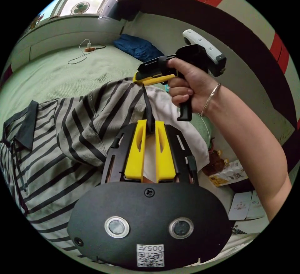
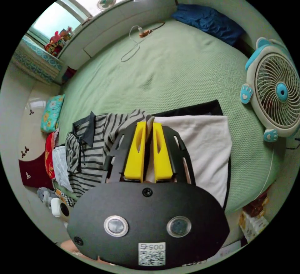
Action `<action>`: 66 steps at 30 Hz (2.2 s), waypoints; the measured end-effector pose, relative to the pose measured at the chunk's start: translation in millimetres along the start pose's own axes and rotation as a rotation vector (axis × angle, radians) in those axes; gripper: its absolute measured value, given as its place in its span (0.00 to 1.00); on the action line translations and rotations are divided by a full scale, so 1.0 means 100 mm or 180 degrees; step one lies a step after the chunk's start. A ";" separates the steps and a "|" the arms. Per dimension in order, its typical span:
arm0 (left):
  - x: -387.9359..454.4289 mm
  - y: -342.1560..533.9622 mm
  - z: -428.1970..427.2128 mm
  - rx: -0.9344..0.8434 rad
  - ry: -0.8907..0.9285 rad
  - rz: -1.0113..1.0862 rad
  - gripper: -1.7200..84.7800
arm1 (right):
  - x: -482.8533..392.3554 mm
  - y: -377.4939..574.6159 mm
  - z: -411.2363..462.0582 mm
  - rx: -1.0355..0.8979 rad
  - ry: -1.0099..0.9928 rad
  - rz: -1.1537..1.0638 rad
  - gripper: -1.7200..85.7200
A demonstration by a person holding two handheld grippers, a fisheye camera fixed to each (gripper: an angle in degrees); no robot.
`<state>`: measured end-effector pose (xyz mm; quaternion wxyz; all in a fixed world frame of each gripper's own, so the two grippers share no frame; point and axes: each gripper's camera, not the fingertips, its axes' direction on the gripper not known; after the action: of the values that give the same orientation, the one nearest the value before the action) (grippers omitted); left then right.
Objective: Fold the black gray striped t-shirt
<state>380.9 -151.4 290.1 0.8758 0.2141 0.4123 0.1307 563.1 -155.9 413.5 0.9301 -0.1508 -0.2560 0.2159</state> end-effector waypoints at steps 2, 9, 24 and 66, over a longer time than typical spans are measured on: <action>-0.03 0.01 -0.14 0.0124 0.0024 -0.0003 0.08 | -0.15 0.01 -0.15 0.0129 0.0003 -0.0227 0.01; -0.35 0.15 -0.79 0.0422 0.0087 -0.0236 0.08 | -1.18 0.03 -0.34 0.0251 0.0269 -0.0907 0.01; -1.88 1.54 -1.86 0.0558 -0.0793 -0.1609 0.11 | -3.48 0.29 1.49 -0.0176 0.0268 -0.1657 0.09; -1.01 1.47 -3.46 0.0340 -0.0856 -0.0792 0.10 | -3.18 1.87 0.39 0.0174 0.0319 -0.1909 0.14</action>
<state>40.8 28.7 231.8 0.9198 0.2232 0.3212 -0.0304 234.3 -140.4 241.3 0.9676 -0.0539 -0.2369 -0.0692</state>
